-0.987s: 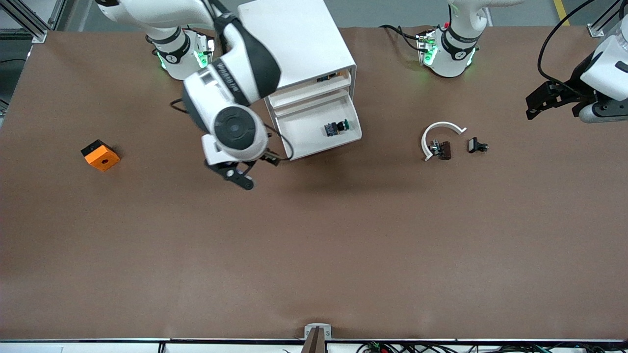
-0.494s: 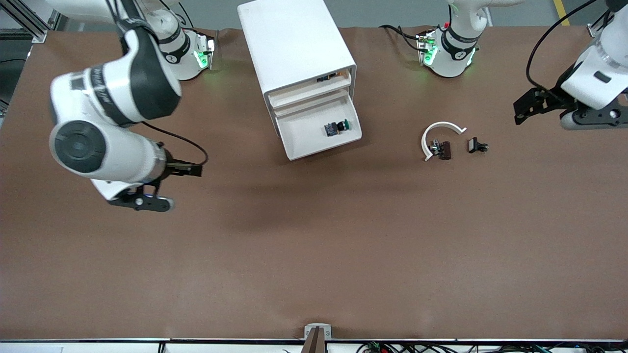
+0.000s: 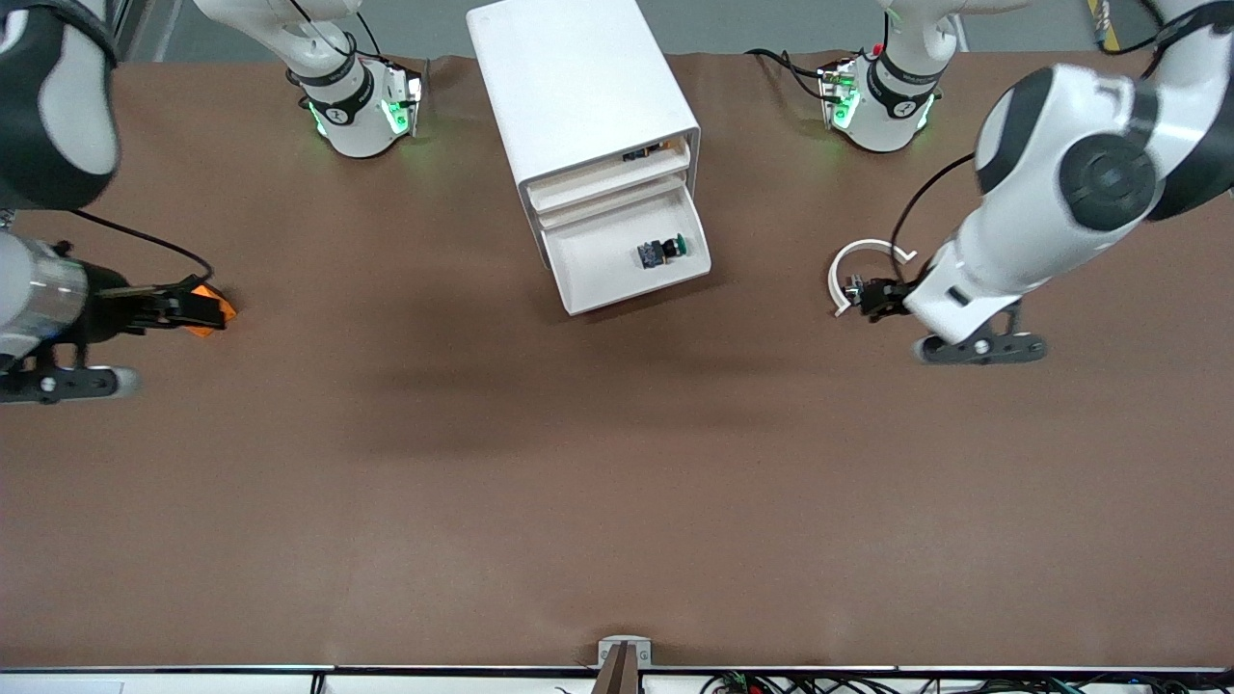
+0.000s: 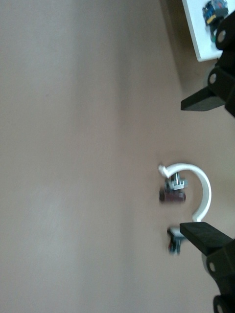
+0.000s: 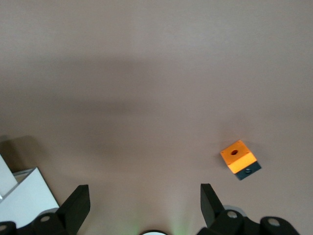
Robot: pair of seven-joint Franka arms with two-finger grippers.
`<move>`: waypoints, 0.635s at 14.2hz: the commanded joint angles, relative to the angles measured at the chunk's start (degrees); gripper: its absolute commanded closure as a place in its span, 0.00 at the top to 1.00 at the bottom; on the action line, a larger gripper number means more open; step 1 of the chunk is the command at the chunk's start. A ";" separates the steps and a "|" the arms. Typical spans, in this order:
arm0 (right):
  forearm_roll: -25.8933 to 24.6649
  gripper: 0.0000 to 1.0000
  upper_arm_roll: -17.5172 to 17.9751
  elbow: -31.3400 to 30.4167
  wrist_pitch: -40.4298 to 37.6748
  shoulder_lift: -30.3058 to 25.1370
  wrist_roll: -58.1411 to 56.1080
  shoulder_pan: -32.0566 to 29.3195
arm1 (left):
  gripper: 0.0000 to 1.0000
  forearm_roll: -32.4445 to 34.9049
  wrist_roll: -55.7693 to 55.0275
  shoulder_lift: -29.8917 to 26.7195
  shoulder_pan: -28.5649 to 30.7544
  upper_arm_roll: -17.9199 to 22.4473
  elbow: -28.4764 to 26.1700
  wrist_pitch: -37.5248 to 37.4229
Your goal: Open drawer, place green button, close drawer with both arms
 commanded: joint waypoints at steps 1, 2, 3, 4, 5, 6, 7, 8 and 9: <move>-0.52 1.00 1.30 -1.28 -0.17 -1.61 -1.29 -2.20 | 1.00 -0.10 -4.66 4.84 -2.82 -1.01 0.71 2.33; -0.61 1.00 1.30 -1.54 -0.08 -1.79 -1.55 -2.90 | 1.00 -0.10 -5.71 6.95 -4.76 -1.01 0.71 2.95; -0.87 1.00 1.30 -1.81 -0.08 -1.96 -1.73 -3.08 | 1.00 -0.10 -7.81 9.23 -6.69 -1.01 0.71 4.87; -0.96 1.00 1.21 -1.81 0.01 -1.88 -1.64 -3.26 | 1.00 -0.10 -10.71 10.91 -8.19 -1.01 0.71 6.89; -0.96 1.00 1.21 -1.81 0.01 -1.96 -1.55 -3.87 | 1.00 -0.10 -14.04 12.93 -10.03 -1.01 0.71 9.17; -0.96 1.00 1.30 -1.38 -0.17 -1.88 -1.21 -4.40 | 1.00 -0.10 -16.34 14.69 -11.62 -1.01 0.71 10.76; -1.14 1.00 1.30 -1.37 -0.08 -1.79 -1.20 -4.40 | 1.00 -0.10 -18.19 16.45 -13.20 -1.01 0.88 11.74; -1.14 1.00 1.21 -1.20 0.01 -1.70 -0.94 -4.66 | 1.00 -0.01 -18.99 17.77 -14.61 -1.01 0.80 12.79; -1.14 1.00 1.03 -1.11 0.18 -1.70 -0.85 -4.93 | 1.00 -0.01 -19.17 18.74 -15.32 -1.01 0.88 12.98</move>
